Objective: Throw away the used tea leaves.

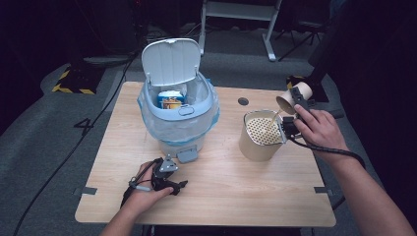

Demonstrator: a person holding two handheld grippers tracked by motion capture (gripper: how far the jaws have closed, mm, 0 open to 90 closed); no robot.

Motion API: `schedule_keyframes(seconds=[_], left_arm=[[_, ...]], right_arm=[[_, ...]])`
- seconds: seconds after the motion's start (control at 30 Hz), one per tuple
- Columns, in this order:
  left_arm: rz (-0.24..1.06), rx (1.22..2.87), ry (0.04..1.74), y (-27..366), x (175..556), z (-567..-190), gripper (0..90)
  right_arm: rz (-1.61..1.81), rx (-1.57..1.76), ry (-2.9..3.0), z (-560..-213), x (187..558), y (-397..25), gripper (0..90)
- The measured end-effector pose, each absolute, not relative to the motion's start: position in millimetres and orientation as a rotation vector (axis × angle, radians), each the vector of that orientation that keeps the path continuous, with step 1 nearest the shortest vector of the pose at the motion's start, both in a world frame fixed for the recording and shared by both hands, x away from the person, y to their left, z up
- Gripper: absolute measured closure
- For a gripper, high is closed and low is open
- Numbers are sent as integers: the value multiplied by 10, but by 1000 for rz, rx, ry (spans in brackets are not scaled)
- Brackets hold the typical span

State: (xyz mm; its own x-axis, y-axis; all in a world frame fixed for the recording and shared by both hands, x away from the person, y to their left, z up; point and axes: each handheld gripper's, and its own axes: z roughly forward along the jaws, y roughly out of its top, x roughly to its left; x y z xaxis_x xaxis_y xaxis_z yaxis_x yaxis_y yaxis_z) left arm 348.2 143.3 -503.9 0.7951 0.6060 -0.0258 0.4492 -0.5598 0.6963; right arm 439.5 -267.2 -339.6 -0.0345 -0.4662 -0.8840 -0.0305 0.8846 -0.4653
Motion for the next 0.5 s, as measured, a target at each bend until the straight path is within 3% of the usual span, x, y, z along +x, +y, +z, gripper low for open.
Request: schedule_keyframes(seconds=[0.5], left_arm=[[280,2259,776,1433,3481,-5039,198]], right_arm=[[-723,-705,1265,-3359,4346,-2529,326]])
